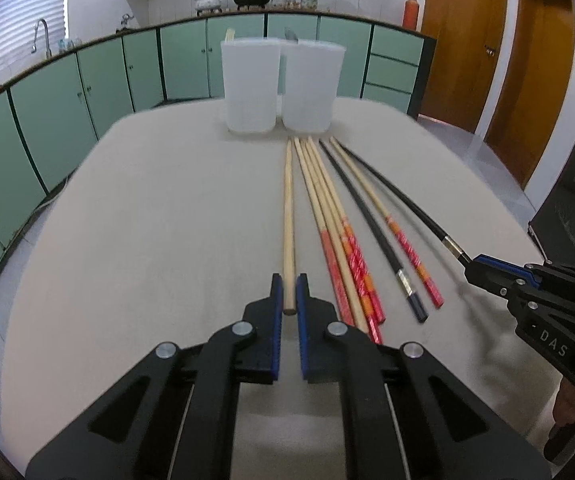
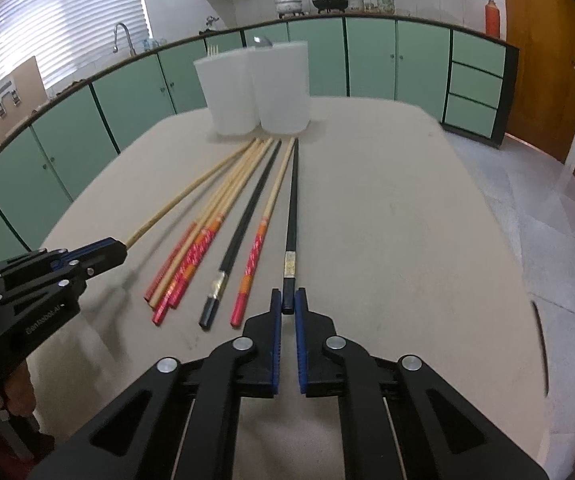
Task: Organize utensils
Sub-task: 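Lower the wooden chopstick into the holder with the left tool while the right tool inserts the black one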
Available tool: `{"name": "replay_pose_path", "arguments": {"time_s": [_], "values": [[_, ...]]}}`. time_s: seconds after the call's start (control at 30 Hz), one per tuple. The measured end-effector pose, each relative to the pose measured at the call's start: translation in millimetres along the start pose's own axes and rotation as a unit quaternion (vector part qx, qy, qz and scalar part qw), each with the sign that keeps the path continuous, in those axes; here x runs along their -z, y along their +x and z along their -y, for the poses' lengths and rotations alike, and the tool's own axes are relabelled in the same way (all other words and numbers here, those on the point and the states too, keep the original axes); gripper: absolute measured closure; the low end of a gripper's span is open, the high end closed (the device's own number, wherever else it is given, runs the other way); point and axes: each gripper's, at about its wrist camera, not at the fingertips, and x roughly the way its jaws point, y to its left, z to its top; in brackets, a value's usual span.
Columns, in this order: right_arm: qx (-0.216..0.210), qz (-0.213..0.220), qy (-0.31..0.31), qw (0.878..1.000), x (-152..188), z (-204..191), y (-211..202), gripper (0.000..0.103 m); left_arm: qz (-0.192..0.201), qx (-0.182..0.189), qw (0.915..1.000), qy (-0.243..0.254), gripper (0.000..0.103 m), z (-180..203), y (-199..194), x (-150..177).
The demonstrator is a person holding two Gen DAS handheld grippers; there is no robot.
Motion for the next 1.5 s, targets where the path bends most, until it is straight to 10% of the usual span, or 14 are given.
{"name": "replay_pose_path", "arguments": {"time_s": [0.73,1.5], "values": [[-0.012,0.136,-0.015,0.991,-85,3,-82,0.097,0.146,0.002,0.9893,0.006,0.097,-2,-85,-78],[-0.086,0.179,-0.035,0.979,-220,19,-113,0.097,0.224,0.044,0.9736,0.007,0.097,-18,-125,-188]]}}
